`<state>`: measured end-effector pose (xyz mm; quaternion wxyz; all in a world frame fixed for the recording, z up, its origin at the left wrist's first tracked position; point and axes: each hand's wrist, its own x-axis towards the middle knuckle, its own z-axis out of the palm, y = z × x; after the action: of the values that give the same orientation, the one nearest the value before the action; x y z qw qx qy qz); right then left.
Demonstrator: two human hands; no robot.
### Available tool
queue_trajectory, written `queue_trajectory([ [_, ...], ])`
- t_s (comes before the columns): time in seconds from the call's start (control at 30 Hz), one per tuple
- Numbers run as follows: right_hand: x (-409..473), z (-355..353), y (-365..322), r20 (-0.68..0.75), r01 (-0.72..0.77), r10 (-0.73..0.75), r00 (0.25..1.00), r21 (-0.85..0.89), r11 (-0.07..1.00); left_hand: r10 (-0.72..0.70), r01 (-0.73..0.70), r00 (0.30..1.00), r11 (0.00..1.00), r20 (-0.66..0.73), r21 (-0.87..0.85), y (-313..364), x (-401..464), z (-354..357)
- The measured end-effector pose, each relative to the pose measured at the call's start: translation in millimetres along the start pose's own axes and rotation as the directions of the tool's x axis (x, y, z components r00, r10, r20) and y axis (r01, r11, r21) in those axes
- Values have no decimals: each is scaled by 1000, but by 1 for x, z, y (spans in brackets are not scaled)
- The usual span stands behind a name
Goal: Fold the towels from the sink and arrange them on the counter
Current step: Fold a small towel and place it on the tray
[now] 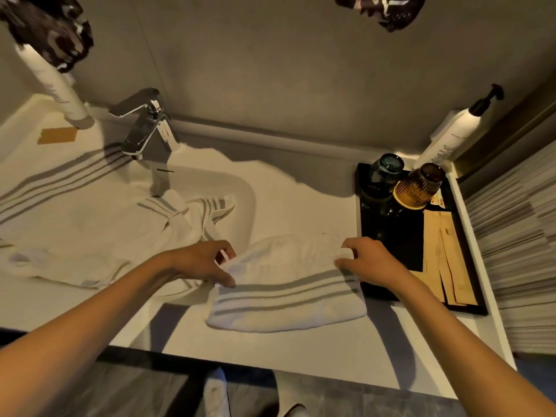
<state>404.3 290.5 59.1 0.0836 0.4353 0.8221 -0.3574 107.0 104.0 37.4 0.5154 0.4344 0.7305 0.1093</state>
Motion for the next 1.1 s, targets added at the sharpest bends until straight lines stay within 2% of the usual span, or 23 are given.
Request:
queue_trajectory([
  [0.13,2,-12,-5,32,-5,2,1000,104,995,136,-124,977,989,-163,80,6,-8,-4],
  [0.27,7,-6,-2,52,-23,23,998,-8,1000,49,-24,982,990,-180,140,-6,4,31],
  [0.43,6,3,4,-13,-3,3,1000,16,1000,-19,81,963,972,-269,219,-19,22,59],
  [0.5,6,2,6,-18,-9,9,1000,10,1000,-23,106,954,959,-300,263,-20,26,56],
  [0.57,7,2,7,-13,-16,16,1000,-5,1000,26,62,951,960,-308,274,-18,25,50],
  [0.73,2,0,8,20,-49,50,999,-17,999,175,-163,926,985,-334,64,-2,8,29],
  [0.87,0,-13,7,3,-66,66,998,26,998,183,-281,886,943,-426,-178,21,-10,2],
  [0.93,10,-15,7,-78,-81,82,994,17,997,128,-271,840,941,-527,-204,27,-1,-5],
  [1.0,21,-9,2,-192,-116,103,976,-60,991,1,-194,810,944,-586,-268,25,22,-5],
  [1.03,25,-2,1,-287,-117,61,956,-181,977,-79,-135,807,940,-585,-312,22,36,-1],
  [1.1,25,18,-1,-413,-67,-164,896,-490,869,-218,36,798,947,-561,-318,13,52,14],
])
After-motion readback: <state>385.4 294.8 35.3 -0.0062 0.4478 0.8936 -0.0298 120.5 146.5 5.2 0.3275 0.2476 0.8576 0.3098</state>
